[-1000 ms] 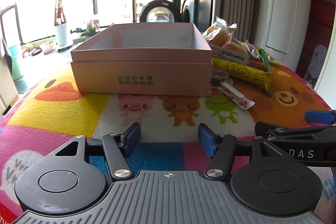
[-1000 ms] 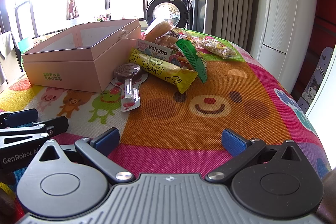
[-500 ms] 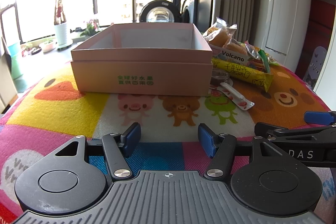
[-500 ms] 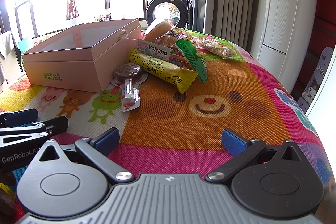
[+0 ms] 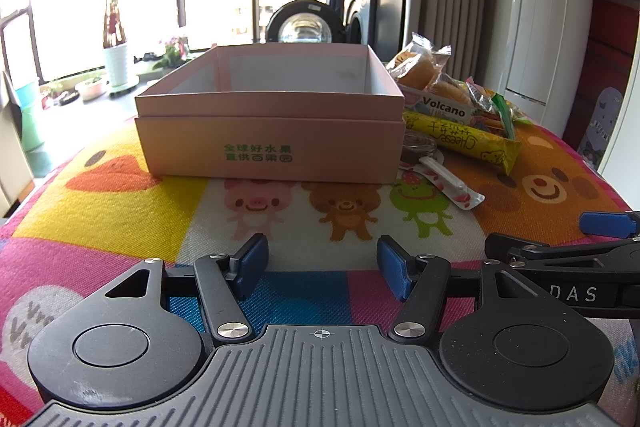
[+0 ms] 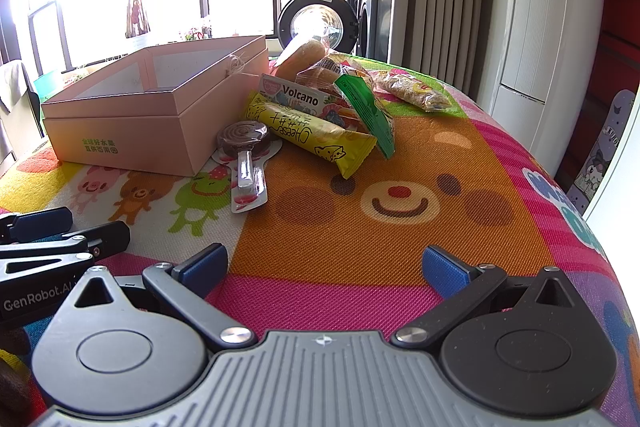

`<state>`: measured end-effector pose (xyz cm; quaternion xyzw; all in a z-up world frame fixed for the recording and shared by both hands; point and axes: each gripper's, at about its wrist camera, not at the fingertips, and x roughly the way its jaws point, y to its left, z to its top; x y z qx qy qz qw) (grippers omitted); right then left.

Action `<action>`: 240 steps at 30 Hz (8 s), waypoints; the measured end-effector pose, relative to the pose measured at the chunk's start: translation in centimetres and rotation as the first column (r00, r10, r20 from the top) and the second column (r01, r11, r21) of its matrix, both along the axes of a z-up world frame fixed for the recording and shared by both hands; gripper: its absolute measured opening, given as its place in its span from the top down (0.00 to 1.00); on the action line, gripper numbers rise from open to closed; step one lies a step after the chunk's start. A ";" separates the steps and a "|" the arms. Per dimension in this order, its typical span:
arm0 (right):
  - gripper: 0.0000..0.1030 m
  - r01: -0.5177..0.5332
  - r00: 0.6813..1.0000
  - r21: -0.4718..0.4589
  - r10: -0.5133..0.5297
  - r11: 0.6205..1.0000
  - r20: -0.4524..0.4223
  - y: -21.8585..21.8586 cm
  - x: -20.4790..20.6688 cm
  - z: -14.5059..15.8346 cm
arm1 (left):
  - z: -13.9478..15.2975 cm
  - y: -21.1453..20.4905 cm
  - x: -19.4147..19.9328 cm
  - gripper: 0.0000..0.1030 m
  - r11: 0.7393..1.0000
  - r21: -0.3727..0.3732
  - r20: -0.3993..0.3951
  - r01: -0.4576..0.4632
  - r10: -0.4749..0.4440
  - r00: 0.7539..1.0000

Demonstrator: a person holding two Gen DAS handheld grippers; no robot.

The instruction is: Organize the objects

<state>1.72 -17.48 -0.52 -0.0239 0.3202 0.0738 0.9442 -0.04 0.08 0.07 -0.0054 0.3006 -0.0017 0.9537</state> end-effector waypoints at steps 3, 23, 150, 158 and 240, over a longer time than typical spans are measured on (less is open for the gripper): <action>0.00 0.008 1.000 -0.002 -0.008 1.000 0.001 0.0 0.2 0.0 | 0.0 0.0 0.0 0.36 1.000 0.000 0.000 0.000 0.000 1.000; 0.00 0.000 1.000 -0.003 0.000 1.000 0.001 0.0 0.1 0.0 | -0.1 0.0 0.0 0.36 1.000 0.009 0.000 0.000 0.000 1.000; 0.29 -0.208 0.978 0.092 0.208 0.974 0.001 13.8 12.3 14.9 | 1.5 14.5 12.8 0.86 0.971 -0.222 -0.002 -0.093 0.095 0.995; 0.17 0.049 0.993 0.031 -0.052 0.998 0.104 4.0 6.3 12.7 | 1.4 14.4 12.7 0.86 0.970 -0.222 0.003 -0.098 0.101 0.995; 0.67 -0.178 0.976 -0.085 0.165 0.980 -0.141 4.4 4.5 3.7 | 1.8 14.6 12.5 0.85 0.973 -0.210 0.017 -0.094 0.100 0.995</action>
